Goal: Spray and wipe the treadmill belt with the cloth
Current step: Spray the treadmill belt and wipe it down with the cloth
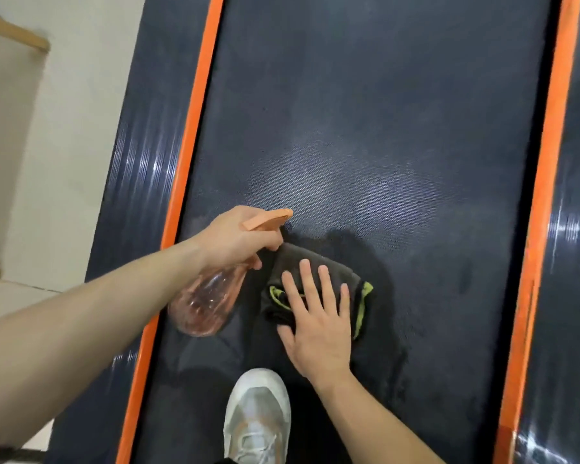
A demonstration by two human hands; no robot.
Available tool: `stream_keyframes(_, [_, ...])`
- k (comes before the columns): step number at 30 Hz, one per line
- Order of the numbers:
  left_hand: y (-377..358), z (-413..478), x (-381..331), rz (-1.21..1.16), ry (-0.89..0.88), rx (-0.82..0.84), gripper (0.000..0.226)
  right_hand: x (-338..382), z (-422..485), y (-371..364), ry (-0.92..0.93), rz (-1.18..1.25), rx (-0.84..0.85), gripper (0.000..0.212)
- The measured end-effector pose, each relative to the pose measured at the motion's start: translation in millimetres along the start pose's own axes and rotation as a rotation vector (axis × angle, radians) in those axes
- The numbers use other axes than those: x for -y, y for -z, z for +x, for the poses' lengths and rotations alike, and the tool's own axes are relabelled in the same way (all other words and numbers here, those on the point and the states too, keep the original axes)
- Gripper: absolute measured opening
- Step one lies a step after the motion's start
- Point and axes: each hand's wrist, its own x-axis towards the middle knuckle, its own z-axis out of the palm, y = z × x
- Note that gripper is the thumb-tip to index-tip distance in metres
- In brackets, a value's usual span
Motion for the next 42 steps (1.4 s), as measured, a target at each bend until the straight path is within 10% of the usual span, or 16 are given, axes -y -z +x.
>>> stream_keyframes(12, [9.0,-30.6,33.7,0.144,0.013,-0.118,0.03,7.0,-54.2,-13.6,-0.049,-0.007,0.02,0.093])
stream_keyframes(24, [51.3,-59.9,97.1,-0.119,0.108,-0.241,0.025,9.9,190.2,57.1,-0.054,-0.022,-0.142,0.075])
stream_keyframes(31, [55.5,-57.3,100.6,-0.286,0.052,-0.288,0.024,38.9,71.2,4.3,0.765,-0.125,0.081,0.086])
stream_keyframes(37, [59.7,-76.7,128.3,-0.287,0.101,-0.28,0.027,47.8,208.0,48.3,0.21,-0.037,-0.077,0.072])
stream_keyframes(42, [51.2,-91.6,143.6,-0.292,0.183,-0.287,0.045,62.9,125.6,21.7,0.09,-0.039,-0.126,0.076])
